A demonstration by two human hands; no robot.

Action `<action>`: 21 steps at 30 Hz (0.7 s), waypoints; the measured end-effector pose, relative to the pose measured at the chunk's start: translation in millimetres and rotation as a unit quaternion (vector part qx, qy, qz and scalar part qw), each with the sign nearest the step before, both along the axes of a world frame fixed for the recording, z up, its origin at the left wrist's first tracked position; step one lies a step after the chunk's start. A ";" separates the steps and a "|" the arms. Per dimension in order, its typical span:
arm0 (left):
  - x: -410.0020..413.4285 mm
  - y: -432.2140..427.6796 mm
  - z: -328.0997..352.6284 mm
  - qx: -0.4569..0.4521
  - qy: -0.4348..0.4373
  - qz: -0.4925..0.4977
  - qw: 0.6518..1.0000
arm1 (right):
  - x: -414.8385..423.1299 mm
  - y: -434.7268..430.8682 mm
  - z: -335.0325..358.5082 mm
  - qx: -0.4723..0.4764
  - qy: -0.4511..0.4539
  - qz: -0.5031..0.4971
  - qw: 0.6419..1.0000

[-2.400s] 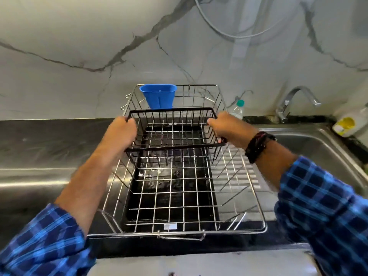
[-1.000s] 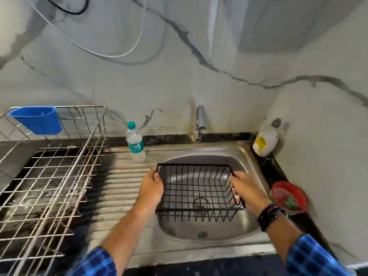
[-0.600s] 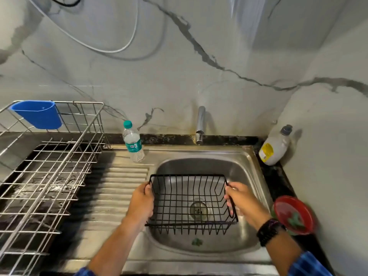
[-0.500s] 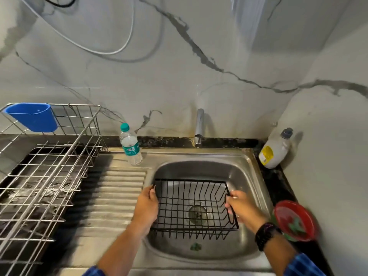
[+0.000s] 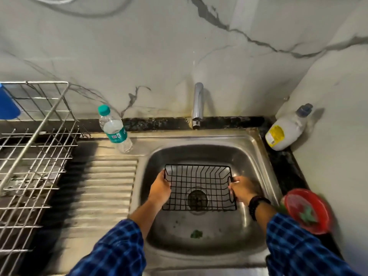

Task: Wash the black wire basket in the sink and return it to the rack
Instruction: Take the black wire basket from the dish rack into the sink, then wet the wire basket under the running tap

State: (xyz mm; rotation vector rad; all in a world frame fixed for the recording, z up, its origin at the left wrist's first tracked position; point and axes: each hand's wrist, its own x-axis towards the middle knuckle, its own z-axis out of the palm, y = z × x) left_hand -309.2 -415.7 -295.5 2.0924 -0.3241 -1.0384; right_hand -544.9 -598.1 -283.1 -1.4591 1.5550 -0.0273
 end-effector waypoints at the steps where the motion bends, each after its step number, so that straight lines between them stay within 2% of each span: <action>1: -0.1 -0.6 3.9 -0.007 0.008 0.008 1.000 | 3.4 0.8 2.1 -0.001 0.001 0.002 1.000; 7: -6.2 -3.2 9.5 -0.018 -0.030 -0.013 0.999 | 8.8 -0.1 -12.1 0.009 0.023 0.008 1.000; 11: -7.1 -5.2 -5.0 -0.001 0.016 0.030 0.999 | 10.5 -4.3 -25.6 0.001 0.027 0.015 1.000; 16: -6.4 -3.4 -12.2 -0.013 0.036 0.024 0.999 | 15.4 -4.2 -23.3 -0.009 0.040 0.022 0.999; 19: -6.9 -3.4 2.5 0.088 -0.090 -0.077 0.989 | 16.7 10.1 -0.2 -0.042 0.056 0.015 0.997; 21: -6.1 -11.5 27.6 0.106 -0.165 -0.129 0.972 | 9.1 31.9 26.6 -0.073 0.008 0.022 0.997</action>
